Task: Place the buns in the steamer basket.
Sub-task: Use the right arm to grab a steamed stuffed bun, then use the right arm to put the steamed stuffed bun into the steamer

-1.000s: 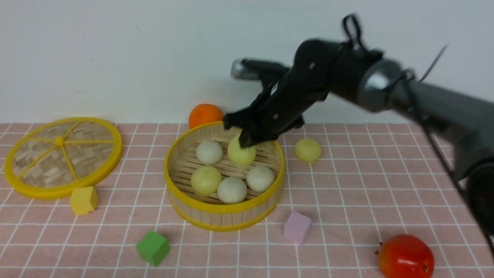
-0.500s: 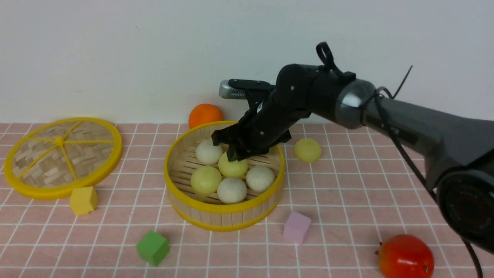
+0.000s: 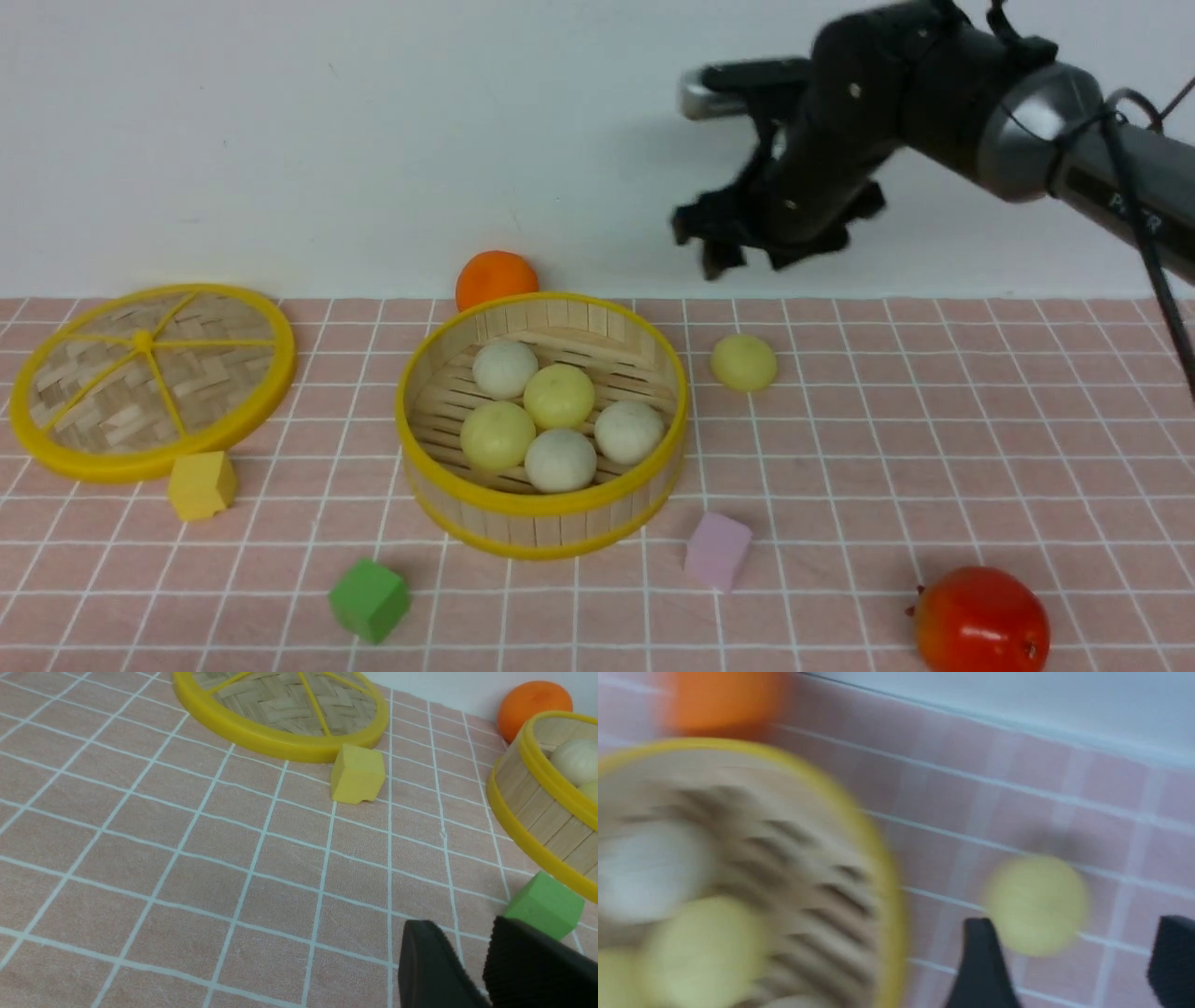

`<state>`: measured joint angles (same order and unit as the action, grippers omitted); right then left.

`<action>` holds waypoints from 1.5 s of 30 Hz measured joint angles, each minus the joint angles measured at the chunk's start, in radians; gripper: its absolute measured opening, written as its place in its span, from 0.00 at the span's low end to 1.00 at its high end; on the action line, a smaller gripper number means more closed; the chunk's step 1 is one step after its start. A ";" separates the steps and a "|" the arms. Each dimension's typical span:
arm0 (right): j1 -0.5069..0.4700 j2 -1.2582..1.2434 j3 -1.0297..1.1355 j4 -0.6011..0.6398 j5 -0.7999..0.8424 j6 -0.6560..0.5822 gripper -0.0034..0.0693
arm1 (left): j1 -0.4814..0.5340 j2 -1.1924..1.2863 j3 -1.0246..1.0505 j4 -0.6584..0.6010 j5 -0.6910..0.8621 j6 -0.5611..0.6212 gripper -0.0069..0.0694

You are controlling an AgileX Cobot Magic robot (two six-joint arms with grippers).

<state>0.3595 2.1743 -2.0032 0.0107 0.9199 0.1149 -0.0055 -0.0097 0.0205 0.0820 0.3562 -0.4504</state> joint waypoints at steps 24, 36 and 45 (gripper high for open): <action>-0.074 0.182 0.006 0.145 -0.131 0.017 0.38 | 0.000 0.000 0.000 0.001 0.000 0.000 0.40; -0.065 0.151 -0.114 0.175 -0.035 -0.020 0.07 | 0.000 0.000 0.000 0.001 0.000 0.000 0.40; 0.051 0.106 -0.198 0.364 -0.031 -0.128 0.07 | 0.000 0.000 0.000 0.002 0.000 0.000 0.40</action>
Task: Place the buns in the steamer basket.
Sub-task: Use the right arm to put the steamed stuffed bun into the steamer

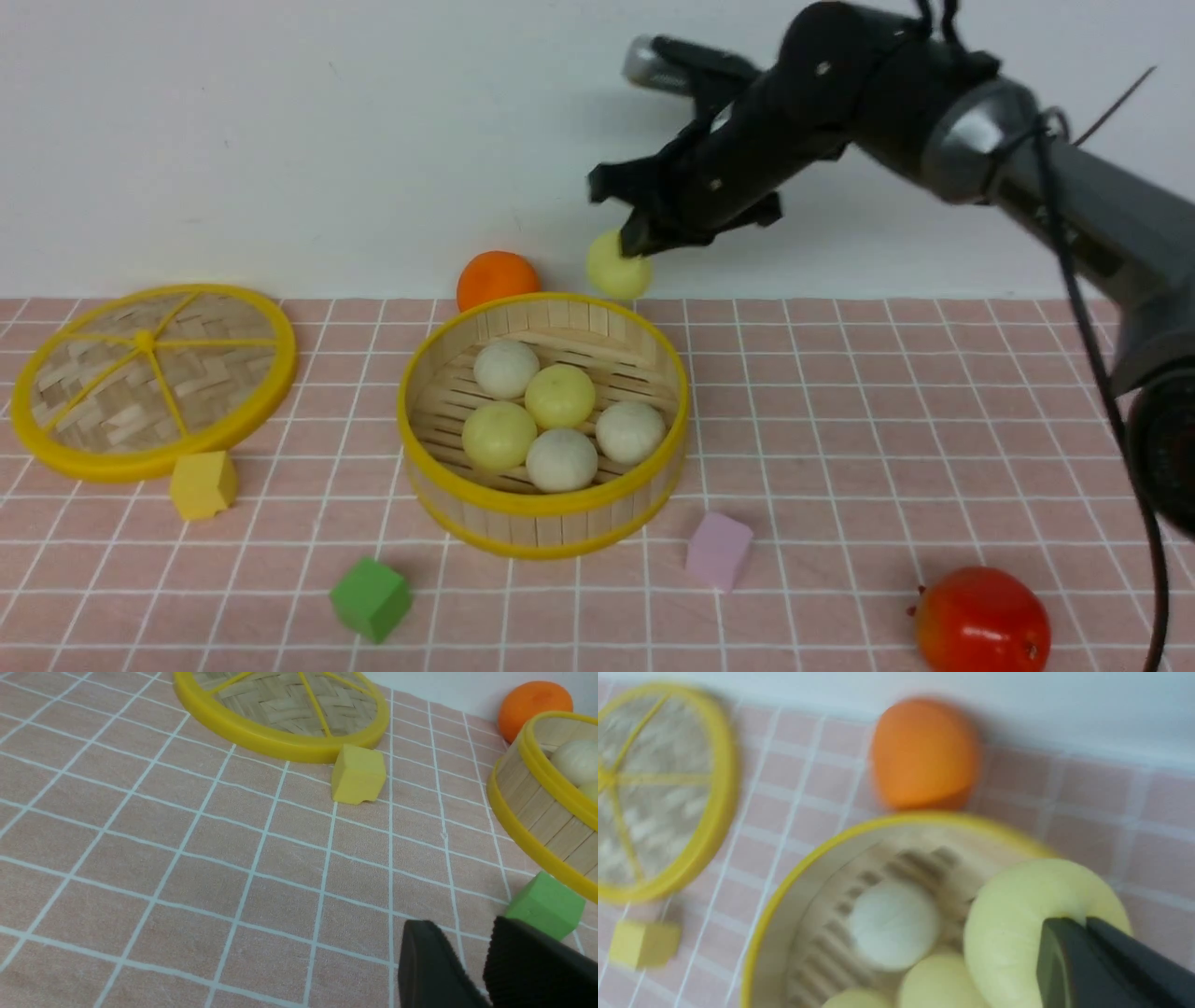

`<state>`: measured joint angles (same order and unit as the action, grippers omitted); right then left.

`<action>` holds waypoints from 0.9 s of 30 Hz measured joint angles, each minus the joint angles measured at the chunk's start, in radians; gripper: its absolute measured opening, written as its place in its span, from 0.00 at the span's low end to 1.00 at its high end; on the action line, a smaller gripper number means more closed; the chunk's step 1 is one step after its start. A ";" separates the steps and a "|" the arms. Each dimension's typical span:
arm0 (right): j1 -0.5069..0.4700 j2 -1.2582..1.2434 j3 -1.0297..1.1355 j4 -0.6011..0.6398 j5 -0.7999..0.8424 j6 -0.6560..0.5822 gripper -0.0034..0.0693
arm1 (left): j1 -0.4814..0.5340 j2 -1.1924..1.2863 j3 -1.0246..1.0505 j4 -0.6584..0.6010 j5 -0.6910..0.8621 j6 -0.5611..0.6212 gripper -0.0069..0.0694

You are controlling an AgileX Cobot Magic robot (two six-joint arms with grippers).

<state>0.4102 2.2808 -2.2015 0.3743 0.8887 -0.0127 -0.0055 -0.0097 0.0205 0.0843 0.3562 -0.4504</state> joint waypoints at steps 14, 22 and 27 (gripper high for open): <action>0.013 0.085 0.004 -0.041 0.074 -0.005 0.07 | 0.000 0.000 0.000 0.000 0.000 0.000 0.40; 0.013 0.113 0.004 -0.096 0.072 0.064 0.15 | 0.000 0.000 0.000 0.000 0.000 -0.003 0.40; 0.013 0.086 0.004 -0.094 0.133 0.087 0.44 | 0.000 0.000 0.000 0.000 0.000 -0.003 0.40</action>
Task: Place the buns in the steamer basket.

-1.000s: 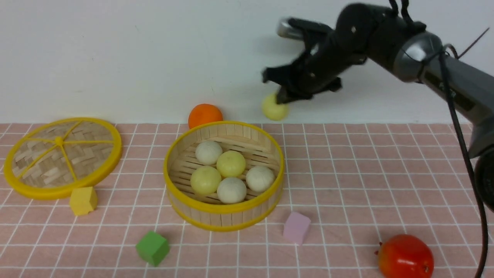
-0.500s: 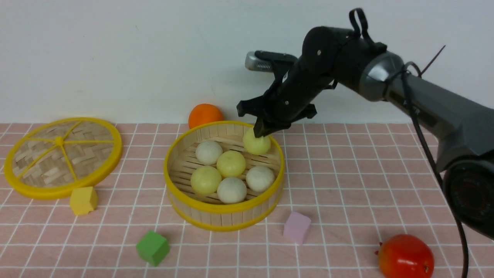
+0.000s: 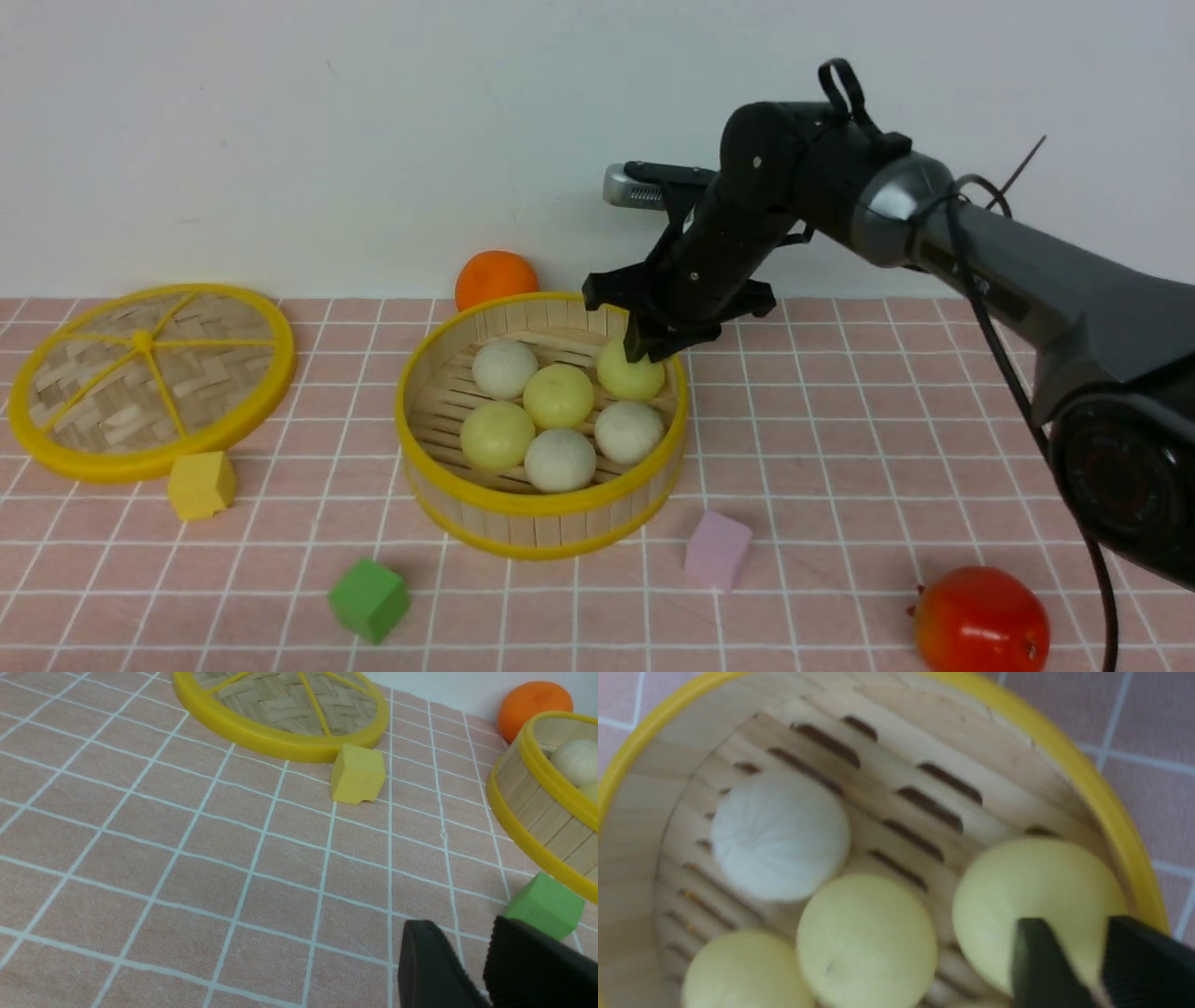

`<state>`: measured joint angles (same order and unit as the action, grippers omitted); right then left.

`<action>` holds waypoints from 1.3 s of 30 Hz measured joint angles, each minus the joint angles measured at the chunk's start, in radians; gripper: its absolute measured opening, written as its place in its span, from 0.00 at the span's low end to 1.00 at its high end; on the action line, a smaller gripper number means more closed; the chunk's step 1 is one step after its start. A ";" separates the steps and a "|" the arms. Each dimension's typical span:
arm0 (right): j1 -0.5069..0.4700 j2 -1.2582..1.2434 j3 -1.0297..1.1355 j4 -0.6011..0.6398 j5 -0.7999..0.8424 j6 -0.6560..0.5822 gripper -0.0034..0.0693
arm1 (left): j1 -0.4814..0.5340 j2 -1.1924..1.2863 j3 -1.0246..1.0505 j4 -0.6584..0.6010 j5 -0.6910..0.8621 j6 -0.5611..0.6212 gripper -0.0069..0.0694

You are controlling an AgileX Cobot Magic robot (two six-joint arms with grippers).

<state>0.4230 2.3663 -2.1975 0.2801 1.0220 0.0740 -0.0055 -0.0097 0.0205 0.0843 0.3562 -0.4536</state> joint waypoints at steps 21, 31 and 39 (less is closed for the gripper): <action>0.003 -0.662 0.372 -0.086 0.222 0.003 0.04 | 0.000 0.000 0.000 0.001 0.000 0.000 0.40; 0.003 -1.009 0.955 -0.071 0.222 -0.031 0.04 | 0.000 0.000 0.000 0.001 0.000 0.000 0.40; 0.003 -1.182 1.129 -0.054 0.222 -0.035 0.04 | 0.000 0.000 0.000 0.001 0.000 0.000 0.40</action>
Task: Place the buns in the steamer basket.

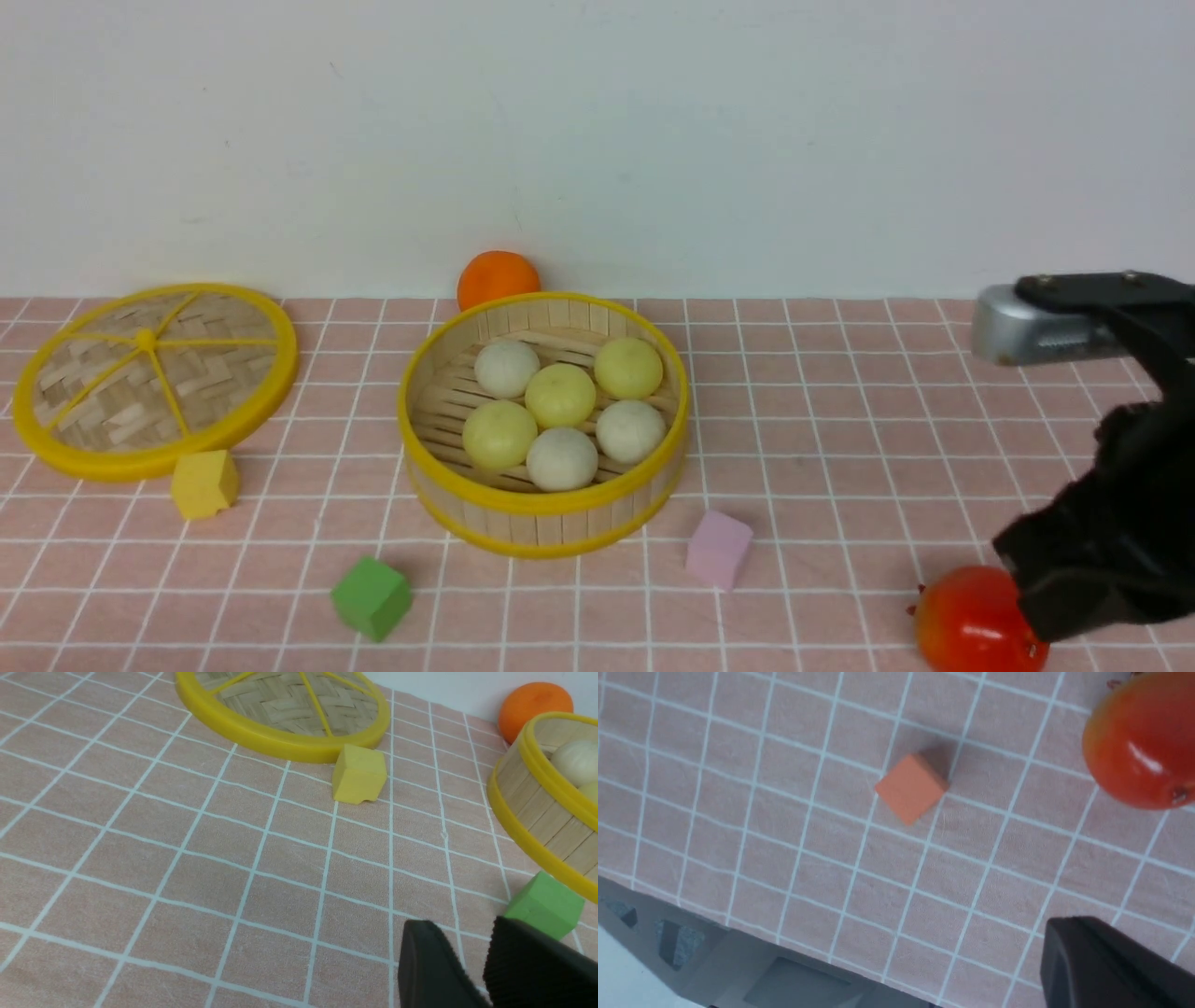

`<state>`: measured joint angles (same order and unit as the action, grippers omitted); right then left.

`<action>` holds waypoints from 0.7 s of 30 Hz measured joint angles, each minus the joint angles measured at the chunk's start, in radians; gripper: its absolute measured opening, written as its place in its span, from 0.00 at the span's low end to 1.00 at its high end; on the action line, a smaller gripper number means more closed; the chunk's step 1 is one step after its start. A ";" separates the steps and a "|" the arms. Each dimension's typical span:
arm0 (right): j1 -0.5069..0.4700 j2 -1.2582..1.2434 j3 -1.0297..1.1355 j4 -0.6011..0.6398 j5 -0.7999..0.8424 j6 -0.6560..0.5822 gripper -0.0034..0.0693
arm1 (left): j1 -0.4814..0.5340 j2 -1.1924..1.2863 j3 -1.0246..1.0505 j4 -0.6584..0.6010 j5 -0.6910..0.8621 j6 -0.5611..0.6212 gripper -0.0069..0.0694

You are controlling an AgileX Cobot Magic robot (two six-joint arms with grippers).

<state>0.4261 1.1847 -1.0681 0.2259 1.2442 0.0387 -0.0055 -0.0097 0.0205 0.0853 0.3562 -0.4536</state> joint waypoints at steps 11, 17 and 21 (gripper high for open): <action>0.013 -0.254 0.214 -0.132 -0.450 -0.015 0.05 | 0.001 0.000 0.000 0.000 0.001 0.000 0.40; -0.109 -0.704 0.598 -0.239 -0.796 -0.011 0.05 | 0.001 0.000 0.000 0.000 0.001 -0.001 0.40; -0.259 -1.002 0.859 -0.259 -0.834 0.012 0.05 | 0.001 0.000 0.000 0.000 0.001 -0.001 0.40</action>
<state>0.1668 0.1825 -0.2090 -0.0332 0.4100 0.0510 -0.0047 -0.0097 0.0205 0.0853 0.3573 -0.4543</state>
